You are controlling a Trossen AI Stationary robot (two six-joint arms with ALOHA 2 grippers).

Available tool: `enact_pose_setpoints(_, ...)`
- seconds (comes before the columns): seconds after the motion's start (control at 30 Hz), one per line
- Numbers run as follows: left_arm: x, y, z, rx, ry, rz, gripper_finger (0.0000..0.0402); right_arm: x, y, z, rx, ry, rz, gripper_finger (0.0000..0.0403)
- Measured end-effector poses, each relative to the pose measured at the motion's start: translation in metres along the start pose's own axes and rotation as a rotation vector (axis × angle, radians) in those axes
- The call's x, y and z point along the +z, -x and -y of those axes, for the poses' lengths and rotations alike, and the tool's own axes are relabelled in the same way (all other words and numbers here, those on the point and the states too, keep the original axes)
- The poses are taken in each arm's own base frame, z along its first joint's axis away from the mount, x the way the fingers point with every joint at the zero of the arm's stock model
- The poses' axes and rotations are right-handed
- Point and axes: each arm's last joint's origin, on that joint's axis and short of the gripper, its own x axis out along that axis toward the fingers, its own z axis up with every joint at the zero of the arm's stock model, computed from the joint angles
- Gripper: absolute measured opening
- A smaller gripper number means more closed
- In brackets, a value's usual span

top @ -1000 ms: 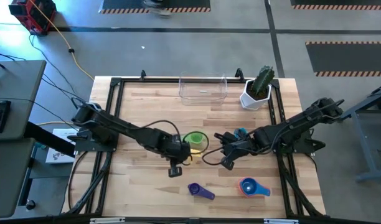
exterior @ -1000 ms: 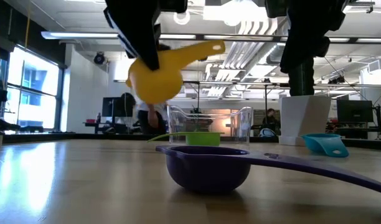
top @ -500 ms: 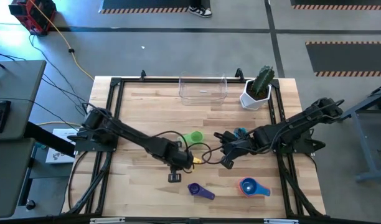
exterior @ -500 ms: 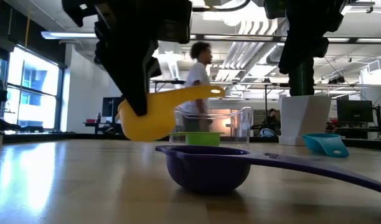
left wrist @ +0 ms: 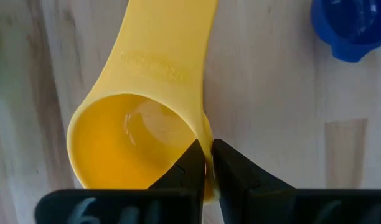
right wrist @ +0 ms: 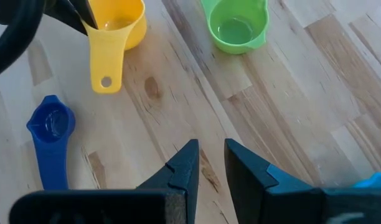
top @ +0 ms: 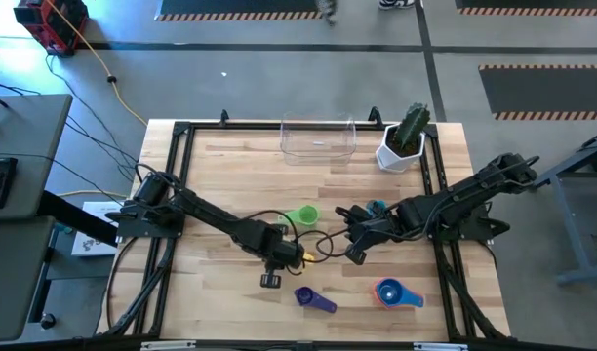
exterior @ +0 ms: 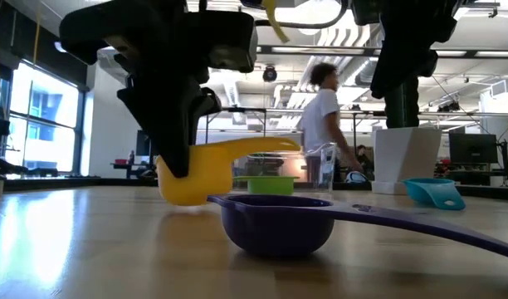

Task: Nest measuring cups in basket
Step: Stack the yellow measuring cup on the top of the blue measuring cup

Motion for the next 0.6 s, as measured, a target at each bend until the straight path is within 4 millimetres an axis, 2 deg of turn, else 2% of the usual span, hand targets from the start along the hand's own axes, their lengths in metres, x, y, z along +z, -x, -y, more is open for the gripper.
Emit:
enact_pose_setpoints(0.23,0.0002,0.0000,0.0002,-0.005,-0.044,0.002,0.0039,0.0001,0.0000,-0.0001,0.001,0.000,0.001,0.0068)
enact_pose_setpoints(0.6,-0.0007,0.0002,0.0008,-0.029,-0.017,-0.012,0.0078,0.0001,0.0000,-0.0001,0.001,-0.001,0.002,0.0068)
